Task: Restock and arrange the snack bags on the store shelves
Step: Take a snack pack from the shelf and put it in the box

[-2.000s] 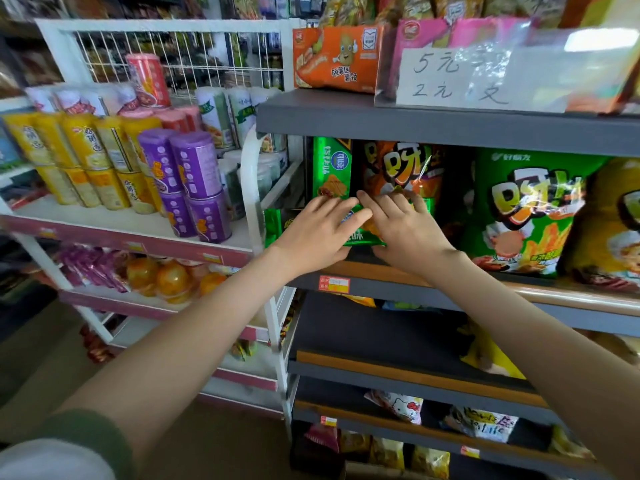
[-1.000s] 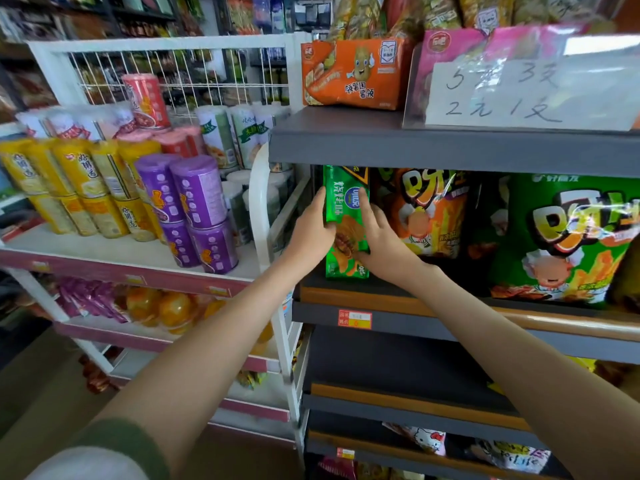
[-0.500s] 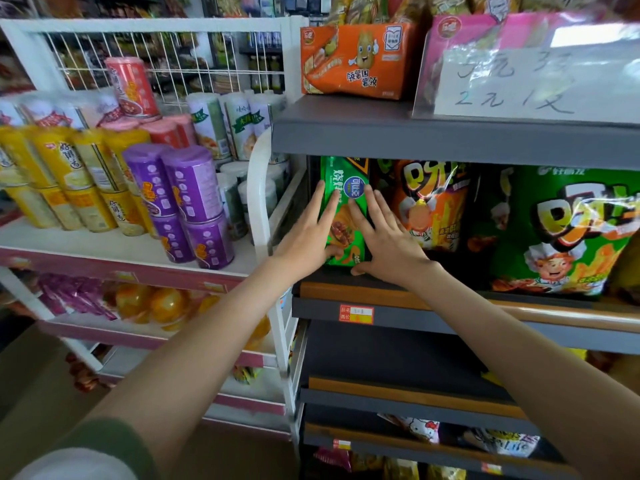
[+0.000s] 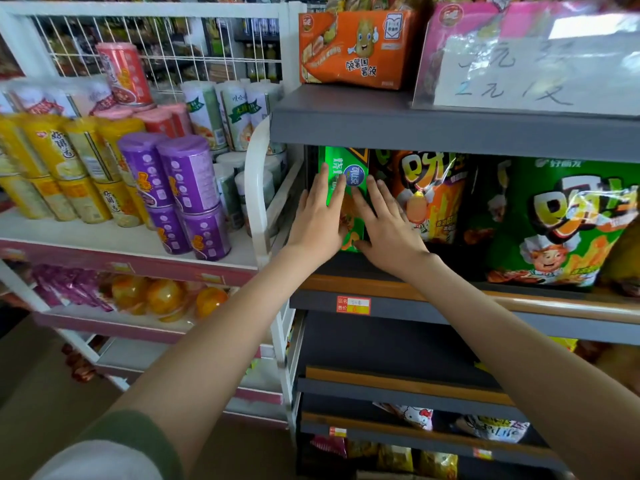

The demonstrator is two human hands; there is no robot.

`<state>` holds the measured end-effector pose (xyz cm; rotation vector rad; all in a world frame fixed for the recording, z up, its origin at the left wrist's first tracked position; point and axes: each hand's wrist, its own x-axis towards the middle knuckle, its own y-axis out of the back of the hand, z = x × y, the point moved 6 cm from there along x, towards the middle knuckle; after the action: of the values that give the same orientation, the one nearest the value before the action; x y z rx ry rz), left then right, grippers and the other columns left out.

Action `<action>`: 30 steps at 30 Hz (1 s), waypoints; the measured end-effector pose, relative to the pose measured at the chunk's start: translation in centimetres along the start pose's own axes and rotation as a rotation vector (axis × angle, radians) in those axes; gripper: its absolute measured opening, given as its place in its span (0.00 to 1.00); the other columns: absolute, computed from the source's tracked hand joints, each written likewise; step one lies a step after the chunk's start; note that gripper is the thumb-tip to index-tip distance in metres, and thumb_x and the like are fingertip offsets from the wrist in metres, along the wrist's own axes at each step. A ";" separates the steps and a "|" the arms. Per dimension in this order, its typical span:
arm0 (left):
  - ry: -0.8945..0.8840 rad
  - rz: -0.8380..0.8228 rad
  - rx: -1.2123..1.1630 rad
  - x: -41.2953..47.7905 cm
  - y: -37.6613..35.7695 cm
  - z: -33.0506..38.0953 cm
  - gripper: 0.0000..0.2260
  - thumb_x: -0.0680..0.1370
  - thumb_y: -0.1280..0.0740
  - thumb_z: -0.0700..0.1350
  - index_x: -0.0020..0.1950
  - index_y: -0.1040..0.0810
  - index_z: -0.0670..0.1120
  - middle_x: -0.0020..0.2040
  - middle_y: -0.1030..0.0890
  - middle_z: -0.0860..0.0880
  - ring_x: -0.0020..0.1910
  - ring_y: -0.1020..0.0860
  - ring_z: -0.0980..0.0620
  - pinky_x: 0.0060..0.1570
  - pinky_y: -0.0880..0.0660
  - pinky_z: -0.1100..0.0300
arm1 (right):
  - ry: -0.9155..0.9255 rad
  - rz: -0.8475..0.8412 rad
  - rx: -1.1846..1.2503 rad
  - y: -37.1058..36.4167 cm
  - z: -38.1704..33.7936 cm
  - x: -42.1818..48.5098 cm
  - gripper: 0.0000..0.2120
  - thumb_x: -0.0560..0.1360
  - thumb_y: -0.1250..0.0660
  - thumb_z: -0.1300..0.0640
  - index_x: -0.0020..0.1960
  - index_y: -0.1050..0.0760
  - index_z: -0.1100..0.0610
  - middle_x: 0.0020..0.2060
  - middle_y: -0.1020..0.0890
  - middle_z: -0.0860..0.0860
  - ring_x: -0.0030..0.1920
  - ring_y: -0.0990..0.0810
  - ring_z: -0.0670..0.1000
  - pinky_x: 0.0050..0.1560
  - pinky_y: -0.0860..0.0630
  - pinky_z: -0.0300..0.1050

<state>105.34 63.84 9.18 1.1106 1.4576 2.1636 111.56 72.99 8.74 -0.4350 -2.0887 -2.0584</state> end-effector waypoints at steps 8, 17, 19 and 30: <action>-0.107 0.265 -0.179 -8.4 -1.7 6.6 0.23 0.74 0.37 0.41 0.69 0.31 0.38 0.67 0.28 0.39 0.66 0.30 0.42 0.66 0.34 0.50 | 0.135 0.334 0.204 0.8 0.7 -9.8 0.23 0.75 0.37 0.62 0.68 0.32 0.65 0.66 0.29 0.62 0.65 0.30 0.61 0.66 0.32 0.55; 0.137 0.033 -0.190 -23.1 -14.6 14.8 0.22 0.76 0.33 0.42 0.68 0.30 0.38 0.65 0.26 0.40 0.63 0.27 0.45 0.62 0.29 0.53 | 0.423 0.145 0.310 -6.7 8.0 -26.0 0.18 0.80 0.44 0.60 0.68 0.32 0.63 0.62 0.26 0.59 0.62 0.28 0.58 0.63 0.30 0.51; 0.273 -0.135 -0.207 -27.0 -19.5 16.8 0.24 0.75 0.31 0.43 0.68 0.30 0.37 0.63 0.25 0.40 0.60 0.24 0.43 0.58 0.25 0.53 | 0.378 -0.028 0.338 -11.6 10.4 -30.6 0.19 0.79 0.44 0.59 0.69 0.34 0.60 0.62 0.27 0.56 0.60 0.27 0.57 0.60 0.28 0.52; 0.729 -0.705 -0.269 -49.3 -43.9 18.0 0.31 0.74 0.32 0.46 0.74 0.36 0.40 0.70 0.32 0.38 0.65 0.28 0.40 0.63 0.29 0.50 | 0.417 -0.751 0.083 -39.2 16.1 -49.4 0.42 0.60 0.22 0.62 0.72 0.34 0.60 0.62 0.23 0.56 0.61 0.23 0.55 0.56 0.23 0.48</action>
<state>143.75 63.94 -47.48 -0.3206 1.4263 2.1720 146.54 84.94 -44.86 0.8480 -2.2343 -2.1111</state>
